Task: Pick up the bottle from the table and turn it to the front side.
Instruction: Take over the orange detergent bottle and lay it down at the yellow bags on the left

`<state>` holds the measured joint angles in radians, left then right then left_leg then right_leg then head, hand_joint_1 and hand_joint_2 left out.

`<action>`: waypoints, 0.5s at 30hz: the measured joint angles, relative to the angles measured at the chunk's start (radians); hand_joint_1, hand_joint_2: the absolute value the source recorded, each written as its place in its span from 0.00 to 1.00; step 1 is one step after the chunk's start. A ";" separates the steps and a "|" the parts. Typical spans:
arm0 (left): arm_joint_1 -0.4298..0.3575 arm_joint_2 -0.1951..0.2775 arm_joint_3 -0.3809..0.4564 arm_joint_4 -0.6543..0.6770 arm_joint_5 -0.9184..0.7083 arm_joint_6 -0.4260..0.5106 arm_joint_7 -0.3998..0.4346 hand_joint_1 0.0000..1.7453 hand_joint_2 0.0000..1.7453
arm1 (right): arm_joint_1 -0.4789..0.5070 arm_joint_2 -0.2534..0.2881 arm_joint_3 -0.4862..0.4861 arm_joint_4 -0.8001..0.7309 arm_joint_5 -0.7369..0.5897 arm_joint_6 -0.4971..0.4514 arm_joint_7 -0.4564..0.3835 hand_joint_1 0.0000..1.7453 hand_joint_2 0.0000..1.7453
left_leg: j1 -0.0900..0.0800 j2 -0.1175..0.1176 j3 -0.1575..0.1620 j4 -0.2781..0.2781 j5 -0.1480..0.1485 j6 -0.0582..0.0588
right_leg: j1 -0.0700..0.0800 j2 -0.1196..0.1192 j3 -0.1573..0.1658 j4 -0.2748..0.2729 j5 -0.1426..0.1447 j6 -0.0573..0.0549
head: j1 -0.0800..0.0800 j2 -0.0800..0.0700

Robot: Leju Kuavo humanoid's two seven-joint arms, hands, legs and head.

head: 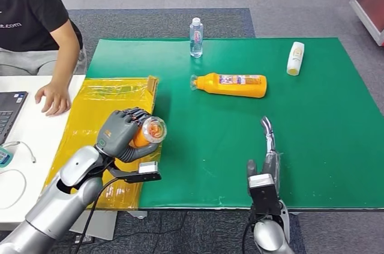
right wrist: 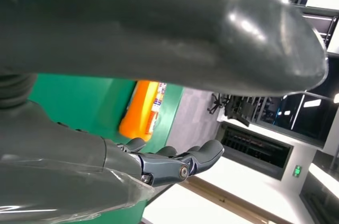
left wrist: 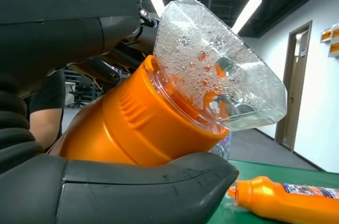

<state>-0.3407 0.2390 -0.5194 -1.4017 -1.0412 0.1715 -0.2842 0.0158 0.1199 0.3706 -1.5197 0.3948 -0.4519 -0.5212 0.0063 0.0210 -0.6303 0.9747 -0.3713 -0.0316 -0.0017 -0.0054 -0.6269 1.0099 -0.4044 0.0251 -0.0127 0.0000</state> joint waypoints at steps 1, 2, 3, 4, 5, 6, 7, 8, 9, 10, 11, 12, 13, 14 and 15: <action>-0.004 0.000 -0.001 0.006 0.000 -0.002 0.000 1.00 1.00 | 0.002 0.003 -0.002 0.000 0.000 0.000 0.000 0.00 0.00 | 0.000 0.000 0.000 0.000 0.000 0.000 | 0.000 0.000 0.000 0.000 0.000 0.000 | 0.000 0.000; -0.007 -0.001 -0.001 0.012 0.000 -0.001 0.001 1.00 1.00 | 0.003 0.006 -0.004 0.000 0.000 0.001 0.000 0.00 0.00 | 0.000 0.000 0.000 0.000 0.000 0.000 | 0.000 0.000 0.000 0.000 0.000 0.000 | 0.000 0.000; -0.009 -0.002 -0.002 0.018 0.000 0.003 0.001 1.00 1.00 | 0.004 0.008 -0.006 0.000 0.000 0.001 0.000 0.00 0.00 | 0.000 0.000 0.000 0.000 0.000 0.000 | 0.000 0.000 0.000 0.000 0.000 0.000 | 0.000 0.000; -0.011 -0.003 -0.002 0.023 0.000 0.009 0.001 1.00 1.00 | 0.004 0.009 -0.007 0.000 0.000 0.000 0.000 0.00 0.00 | 0.000 0.000 0.000 0.000 0.000 0.000 | 0.000 0.000 0.000 0.000 0.000 0.000 | 0.000 0.000; -0.012 -0.005 -0.002 0.028 0.000 0.017 0.001 1.00 1.00 | 0.004 0.011 -0.007 0.000 0.000 0.000 0.000 0.00 0.00 | 0.000 0.000 0.000 0.000 0.000 0.000 | 0.000 0.000 0.000 0.000 0.000 0.000 | 0.000 0.000; -0.013 -0.007 -0.002 0.034 -0.002 0.025 0.001 1.00 1.00 | 0.004 0.012 -0.007 0.000 0.000 0.000 -0.001 0.00 0.00 | 0.000 0.000 0.000 0.000 0.000 0.000 | 0.000 0.000 0.000 0.000 0.000 0.000 | 0.000 0.000; -0.013 -0.010 -0.002 0.039 -0.003 0.033 0.001 1.00 1.00 | 0.004 0.013 -0.007 0.000 0.000 -0.001 -0.001 0.00 0.00 | 0.000 0.000 0.000 0.000 0.000 0.000 | 0.000 0.000 0.000 0.000 0.000 0.000 | 0.000 0.000; -0.014 -0.012 -0.002 0.044 -0.005 0.039 0.002 1.00 1.00 | 0.005 0.014 -0.007 0.000 0.002 -0.002 -0.002 0.00 0.00 | 0.000 0.000 0.000 0.000 0.000 0.000 | 0.000 0.000 0.000 0.000 0.000 0.000 | 0.000 0.000; -0.014 -0.014 -0.002 0.048 -0.006 0.044 0.001 1.00 1.00 | 0.005 0.015 -0.007 0.000 0.003 -0.002 -0.002 0.00 0.00 | 0.000 0.000 0.000 0.000 0.000 0.000 | 0.000 0.000 0.000 0.000 0.000 0.000 | 0.000 0.000; -0.014 -0.017 -0.002 0.051 -0.006 0.048 0.001 1.00 1.00 | 0.005 0.016 -0.007 0.000 0.005 -0.002 -0.003 0.00 0.00 | 0.000 0.000 0.001 0.000 0.000 0.000 | 0.000 0.000 0.000 0.000 0.000 0.000 | 0.000 0.000; -0.014 -0.020 -0.003 0.054 -0.006 0.050 0.001 1.00 1.00 | 0.005 0.017 -0.007 0.000 0.006 -0.002 -0.003 0.00 0.00 | 0.000 0.000 0.001 0.000 0.000 0.000 | 0.000 0.000 0.000 0.000 0.000 0.000 | 0.000 0.000; -0.014 -0.023 -0.003 0.057 -0.007 0.052 0.001 1.00 1.00 | 0.005 0.018 -0.007 0.000 0.008 -0.003 -0.004 0.00 0.00 | 0.000 0.000 0.001 0.000 0.000 0.000 | 0.000 0.000 0.000 0.000 0.000 0.000 | 0.000 0.000; -0.015 -0.025 -0.003 0.060 -0.007 0.053 0.001 1.00 1.00 | 0.005 0.019 -0.007 0.001 0.008 -0.003 -0.004 0.00 0.00 | 0.000 0.000 0.001 0.000 0.000 0.000 | 0.000 0.000 0.000 0.000 0.000 0.000 | 0.000 0.000; -0.015 -0.028 -0.004 0.063 -0.008 0.053 0.001 1.00 1.00 | 0.005 0.020 -0.007 0.001 0.008 -0.003 -0.004 0.00 0.00 | 0.000 0.000 0.001 0.000 0.000 0.000 | 0.000 0.000 0.000 0.000 0.000 0.000 | 0.000 0.000; -0.016 -0.030 -0.005 0.066 -0.009 0.052 0.000 1.00 1.00 | 0.005 0.021 -0.007 0.002 0.009 -0.003 -0.005 0.00 0.00 | 0.000 0.000 0.001 0.000 0.000 0.000 | 0.000 0.000 0.000 0.000 0.000 0.000 | 0.000 0.000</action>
<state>-0.3570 0.2087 -0.5247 -1.3356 -1.0501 0.2238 -0.2838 0.0204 0.1409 0.3633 -1.5178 0.4037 -0.4547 -0.5259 0.0063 0.0213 -0.6296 0.9747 -0.3714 -0.0317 -0.0018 -0.0052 -0.6264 1.0100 -0.4044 0.0250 -0.0127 0.0000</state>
